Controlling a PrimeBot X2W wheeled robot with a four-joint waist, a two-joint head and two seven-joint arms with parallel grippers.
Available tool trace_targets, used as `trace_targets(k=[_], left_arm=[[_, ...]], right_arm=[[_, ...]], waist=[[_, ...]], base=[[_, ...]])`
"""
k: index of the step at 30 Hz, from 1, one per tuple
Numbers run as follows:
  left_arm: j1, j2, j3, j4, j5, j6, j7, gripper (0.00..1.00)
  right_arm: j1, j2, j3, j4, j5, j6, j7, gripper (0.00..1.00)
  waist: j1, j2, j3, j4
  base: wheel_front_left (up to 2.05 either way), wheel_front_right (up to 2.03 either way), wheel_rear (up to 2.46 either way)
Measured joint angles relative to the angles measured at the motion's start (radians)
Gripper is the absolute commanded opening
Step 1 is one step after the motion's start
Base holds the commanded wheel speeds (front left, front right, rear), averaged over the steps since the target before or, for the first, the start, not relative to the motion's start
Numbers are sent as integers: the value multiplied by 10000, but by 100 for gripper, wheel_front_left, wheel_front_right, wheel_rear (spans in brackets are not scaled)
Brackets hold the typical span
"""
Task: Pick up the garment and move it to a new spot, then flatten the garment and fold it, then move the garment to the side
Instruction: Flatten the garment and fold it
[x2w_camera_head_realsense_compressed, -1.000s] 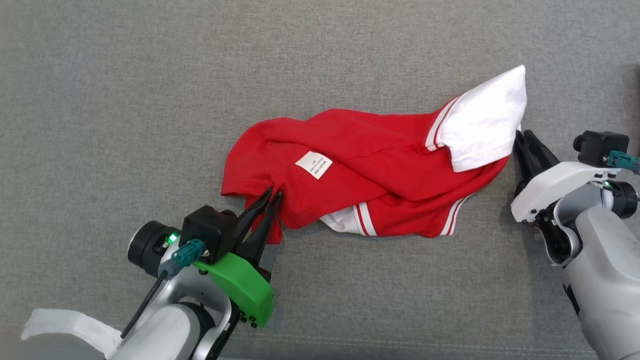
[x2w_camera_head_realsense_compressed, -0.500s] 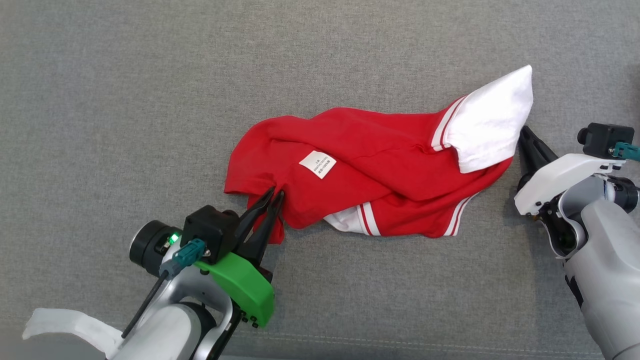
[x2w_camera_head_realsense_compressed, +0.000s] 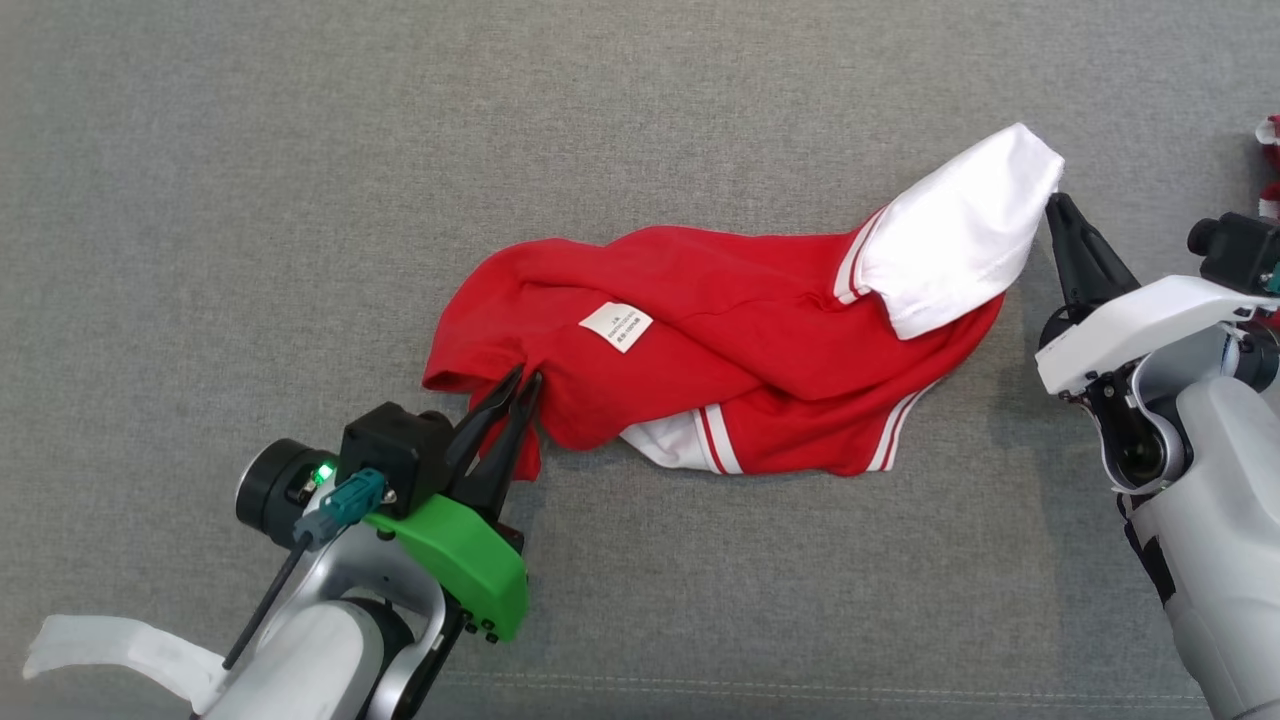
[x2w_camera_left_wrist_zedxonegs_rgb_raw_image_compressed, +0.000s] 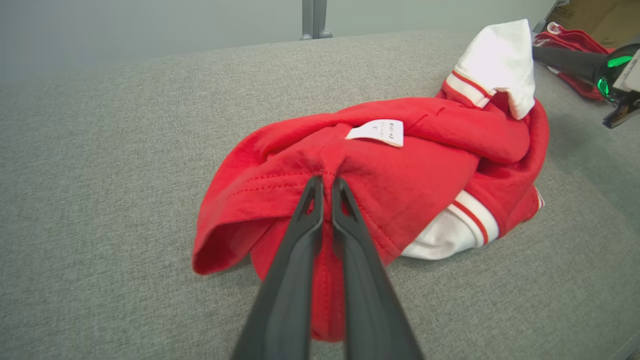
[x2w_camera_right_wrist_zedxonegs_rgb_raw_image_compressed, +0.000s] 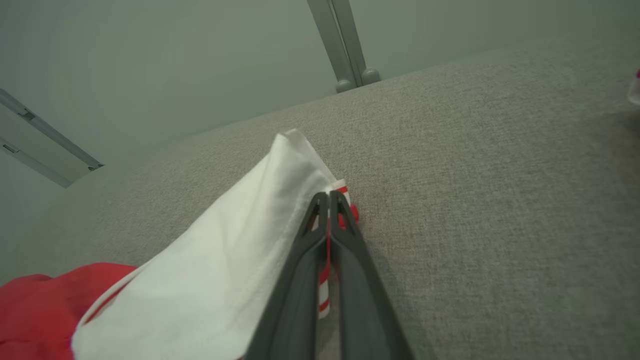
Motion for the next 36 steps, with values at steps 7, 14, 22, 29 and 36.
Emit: trace_targets(k=[7, 14, 22, 29, 36], left_arm=[[298, 86, 301, 12, 0, 79, -58, 0], [410, 178, 351, 4, 0, 79, -58, 0], [525, 278, 207, -117, 2, 79, 46, 0], [528, 274, -52, -121, 6, 69, 138, 0], [509, 270, -75, 63, 82, -15, 136, 0]], right_arm=[[1114, -17, -56, -1383, 872, 0, -15, 0], [2641, -211, -782, -1789, 1561, 0, 77, 0], [4203, -98, -966, -1755, 2077, -2, 477, 0], [4072, -418, -476, -1793, 1499, 2, 729, 16], [4053, -769, -194, -2034, 1003, -2, 953, 100]], waist=[[0, 0, -124, -339], [0, 0, -212, -654], [0, 0, -192, -987], [0, 0, -74, -1198], [0, 0, -196, -1135]], base=[[0, 0, 0], [0, 0, 0], [0, 0, 0], [0, 0, 0], [0, 0, 0]])
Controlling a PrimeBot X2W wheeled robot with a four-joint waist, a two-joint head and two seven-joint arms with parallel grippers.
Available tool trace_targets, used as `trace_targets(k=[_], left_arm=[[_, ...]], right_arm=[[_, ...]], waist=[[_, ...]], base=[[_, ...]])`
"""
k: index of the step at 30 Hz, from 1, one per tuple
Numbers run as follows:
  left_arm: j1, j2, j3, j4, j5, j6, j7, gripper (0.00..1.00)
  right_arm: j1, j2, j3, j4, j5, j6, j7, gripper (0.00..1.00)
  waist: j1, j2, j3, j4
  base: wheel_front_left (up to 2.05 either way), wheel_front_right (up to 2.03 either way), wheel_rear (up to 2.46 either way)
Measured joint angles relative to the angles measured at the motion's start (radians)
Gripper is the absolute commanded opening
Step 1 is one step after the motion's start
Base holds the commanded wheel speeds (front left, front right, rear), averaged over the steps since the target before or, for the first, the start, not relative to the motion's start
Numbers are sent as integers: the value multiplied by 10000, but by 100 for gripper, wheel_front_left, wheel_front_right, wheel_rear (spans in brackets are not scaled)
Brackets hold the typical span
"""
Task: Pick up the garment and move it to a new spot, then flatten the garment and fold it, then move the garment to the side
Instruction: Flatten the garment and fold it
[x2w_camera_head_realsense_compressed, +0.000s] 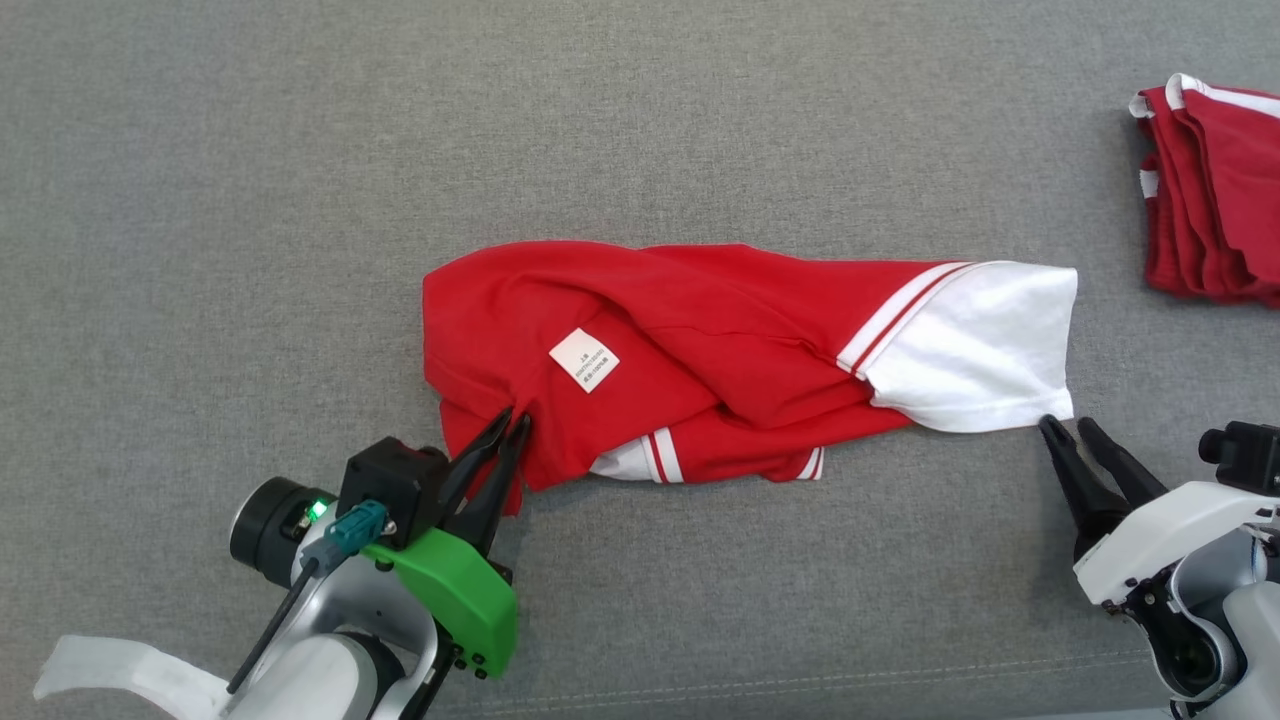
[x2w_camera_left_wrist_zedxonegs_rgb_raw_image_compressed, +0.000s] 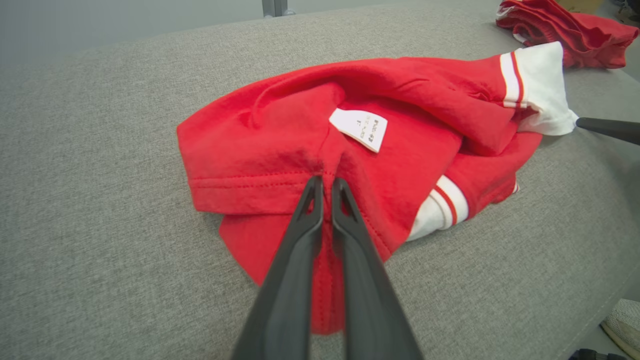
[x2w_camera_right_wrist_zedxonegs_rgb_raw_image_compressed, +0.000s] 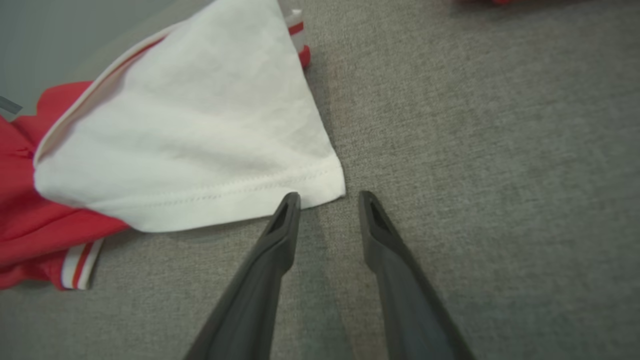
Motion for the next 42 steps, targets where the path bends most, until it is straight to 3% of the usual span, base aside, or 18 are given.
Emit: trace_targets(k=[13, 23, 31, 32, 33, 35, 36, 42], left_arm=[[0, -25, 4, 6, -2, 0, 0, 0], [-16, -82, -117, 10, -2, -4, 13, 0], [-50, -88, -81, 29, -2, -4, 17, 0], [-51, -90, -79, 36, -2, -4, 17, 0], [-51, -96, -79, 44, -2, -4, 17, 0], [-52, -157, -73, 71, -4, -4, 15, 0], [-52, -180, -71, 84, -4, -4, 15, 0], [-52, -205, -29, 192, -8, -4, 12, 0]], right_arm=[[103, -267, 42, -1093, -286, -192, 144, 100], [-34, -291, 119, -458, -349, -510, 681, 100], [-656, -61, 311, -171, -343, -518, 802, 100], [-677, -35, 330, -146, -343, -516, 844, 79], [-686, -27, 336, -105, -341, -514, 872, 69], [-706, -29, 336, 4, -337, -512, 874, 9], [-712, -29, 336, 38, -336, -506, 874, 0], [-714, 4, 330, 86, -215, -443, 880, 0]], waist=[[0, 0, -147, -21], [0, 0, -127, 104], [0, 0, -78, 250], [0, 0, -79, 261], [0, 0, -80, 271], [0, 0, -92, 297], [0, 0, -98, 302], [0, 0, -135, 305]], base=[[0, 0, 0], [0, 0, 0], [0, 0, 0], [0, 0, 0], [0, 0, 0], [0, 0, 0], [0, 0, 0], [0, 0, 0]])
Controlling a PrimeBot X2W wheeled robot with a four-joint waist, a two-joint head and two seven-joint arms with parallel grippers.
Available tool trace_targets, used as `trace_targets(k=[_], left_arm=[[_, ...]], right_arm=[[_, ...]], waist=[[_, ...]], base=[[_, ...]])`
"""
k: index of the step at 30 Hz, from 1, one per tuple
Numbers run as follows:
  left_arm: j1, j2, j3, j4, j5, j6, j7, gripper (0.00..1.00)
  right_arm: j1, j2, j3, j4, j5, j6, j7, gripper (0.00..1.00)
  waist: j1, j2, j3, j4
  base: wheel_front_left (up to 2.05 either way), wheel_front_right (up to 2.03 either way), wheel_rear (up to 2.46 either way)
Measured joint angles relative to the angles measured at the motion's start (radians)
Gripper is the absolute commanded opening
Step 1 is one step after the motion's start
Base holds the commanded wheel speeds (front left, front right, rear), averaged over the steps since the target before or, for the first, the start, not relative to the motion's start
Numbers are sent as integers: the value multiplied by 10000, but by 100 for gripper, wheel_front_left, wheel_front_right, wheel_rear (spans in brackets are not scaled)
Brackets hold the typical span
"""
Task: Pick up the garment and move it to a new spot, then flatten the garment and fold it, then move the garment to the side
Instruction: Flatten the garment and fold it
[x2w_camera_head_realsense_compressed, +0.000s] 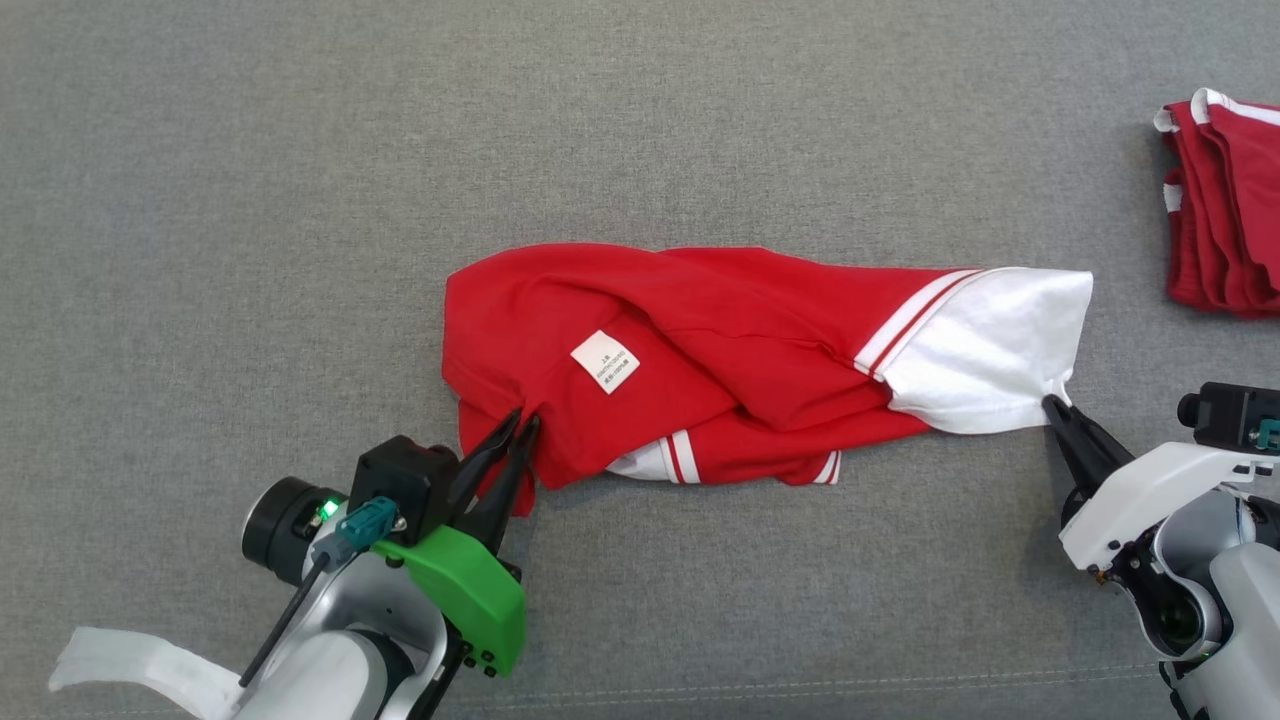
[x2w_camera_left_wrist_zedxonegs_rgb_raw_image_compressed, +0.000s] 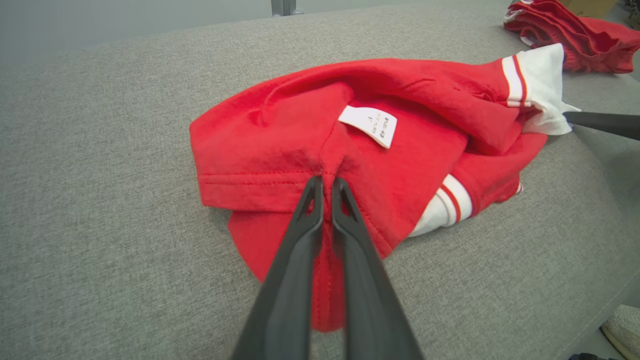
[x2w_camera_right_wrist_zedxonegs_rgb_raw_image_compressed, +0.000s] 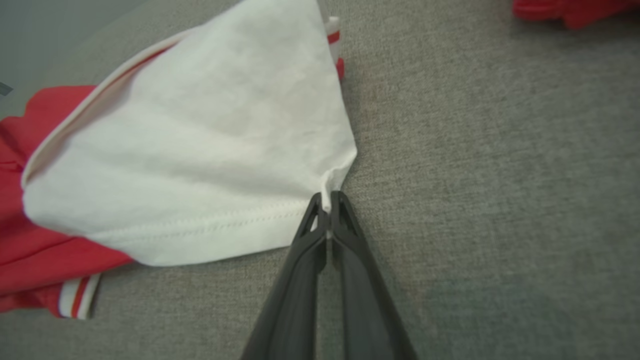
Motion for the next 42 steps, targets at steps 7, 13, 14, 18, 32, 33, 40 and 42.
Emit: trace_targets(k=[7, 13, 14, 18, 32, 33, 40, 42], left_arm=[[10, 13, 44, 174, -8, 0, 4, 100], [78, 167, 33, 359, -48, 0, 88, 100], [98, 198, 44, 353, -48, 0, 88, 100], [315, 217, 27, 176, -52, 0, 86, 100], [330, -61, 56, -8, -148, 0, -67, 96], [325, -69, 61, 10, -205, 0, -113, 94], [226, -86, 44, 161, -263, -12, -115, 80], [134, -86, 54, 219, -265, -13, -115, 77]], right_arm=[[2, -23, -25, 71, 33, 10, -10, 0], [7, -23, -54, 128, 111, 50, -12, 0], [10, -23, -54, 142, 136, 50, -12, 0], [60, -58, -125, 190, 159, 81, -17, 0], [95, -192, -65, 261, 161, 82, -10, 0], [94, -192, -54, 261, 159, 82, -10, 0], [87, -182, 36, 278, 146, 92, 6, 0], [87, -178, 38, 280, 146, 92, 6, 0]], waist=[[0, 0, -36, -8], [0, 0, -67, 17], [0, 0, -78, 24], [0, 0, -113, 78], [0, 0, -197, 247], [0, 0, -203, 239], [0, 0, -216, 123], [0, 0, -210, 100]], base=[[0, 0, 0], [0, 0, 0], [0, 0, 0], [0, 0, 0], [0, 0, 0], [0, 0, 0], [0, 0, 0], [0, 0, 0]])
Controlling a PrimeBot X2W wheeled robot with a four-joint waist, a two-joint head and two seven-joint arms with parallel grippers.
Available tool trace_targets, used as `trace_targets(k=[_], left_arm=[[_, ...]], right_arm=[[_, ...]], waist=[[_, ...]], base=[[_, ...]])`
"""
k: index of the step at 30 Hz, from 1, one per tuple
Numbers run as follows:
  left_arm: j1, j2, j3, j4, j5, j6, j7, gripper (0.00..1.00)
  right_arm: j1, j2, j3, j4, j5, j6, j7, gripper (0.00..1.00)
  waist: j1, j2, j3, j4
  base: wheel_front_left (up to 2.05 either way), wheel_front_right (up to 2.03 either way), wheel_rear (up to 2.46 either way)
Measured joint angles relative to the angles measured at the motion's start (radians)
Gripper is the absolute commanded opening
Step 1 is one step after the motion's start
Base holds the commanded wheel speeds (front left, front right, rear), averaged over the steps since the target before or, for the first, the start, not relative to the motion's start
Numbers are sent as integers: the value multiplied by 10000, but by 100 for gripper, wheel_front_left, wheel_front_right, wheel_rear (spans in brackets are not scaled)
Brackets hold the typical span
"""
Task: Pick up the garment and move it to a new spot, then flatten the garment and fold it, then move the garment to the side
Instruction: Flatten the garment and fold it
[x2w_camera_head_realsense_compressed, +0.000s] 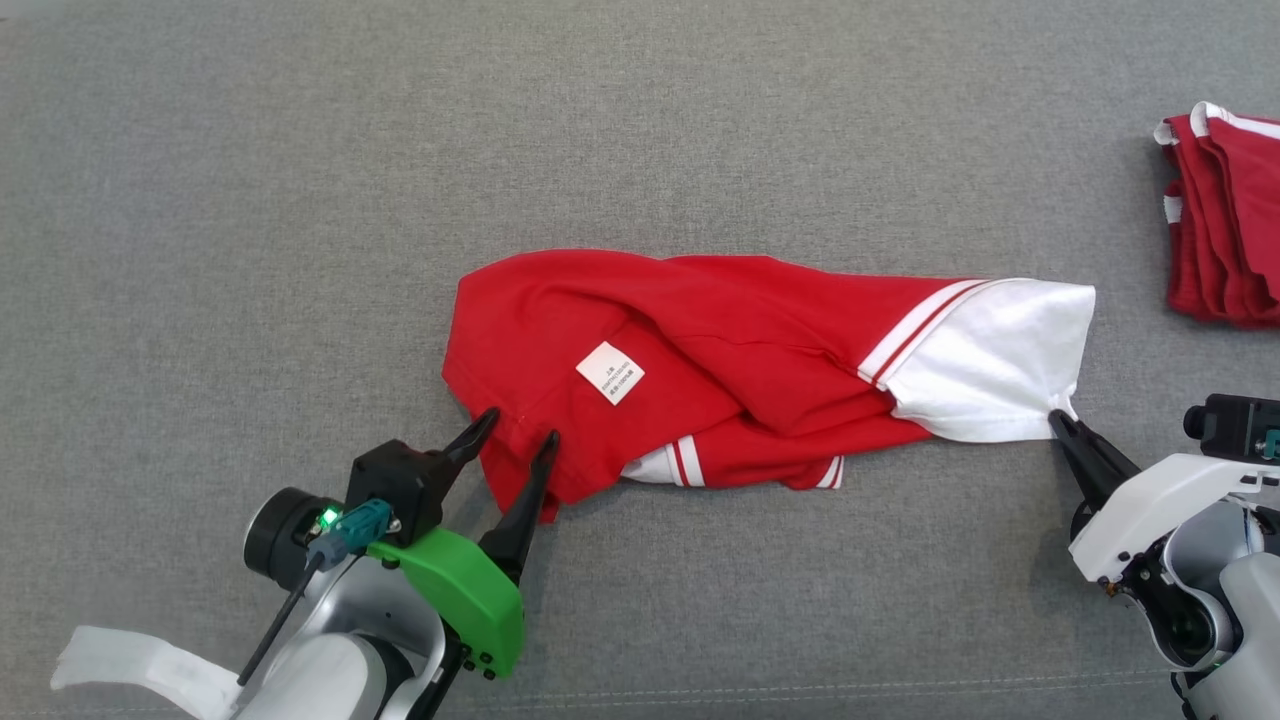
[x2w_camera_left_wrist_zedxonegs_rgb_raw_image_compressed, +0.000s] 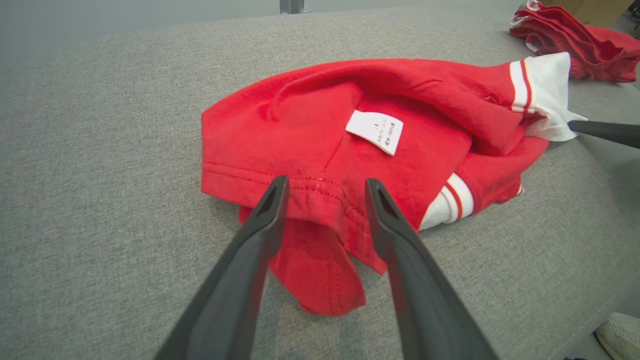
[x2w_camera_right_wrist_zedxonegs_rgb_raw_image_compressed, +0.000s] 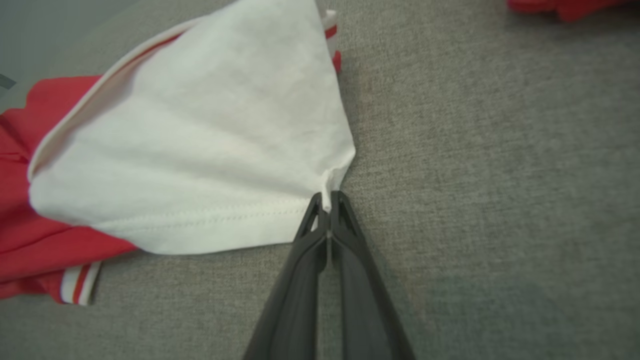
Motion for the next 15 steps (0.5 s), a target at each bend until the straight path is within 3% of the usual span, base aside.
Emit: trace_targets(k=[3, 6, 8, 15], left_arm=[[-113, 0, 21, 171, -12, -75, 0, 75], [-136, 0, 40, 261, -12, -75, -2, 63], [-136, 0, 44, 305, -13, -77, -2, 60], [-153, 0, 73, 568, -12, -77, -71, 62]], right_arm=[[0, 19, 2, 0, 0, 0, 0, 0], [0, 33, 8, 2, 0, 2, 0, 0], [0, 35, 10, 6, 0, 6, 0, 0], [-1, 36, 29, 23, 0, 75, 0, 0]], waist=[[0, 0, 13, -30], [0, 0, 24, -57], [0, 0, 32, -71], [0, 0, 52, -110]], base=[[0, 0, 0], [0, 0, 0], [0, 0, 0], [0, 0, 0]])
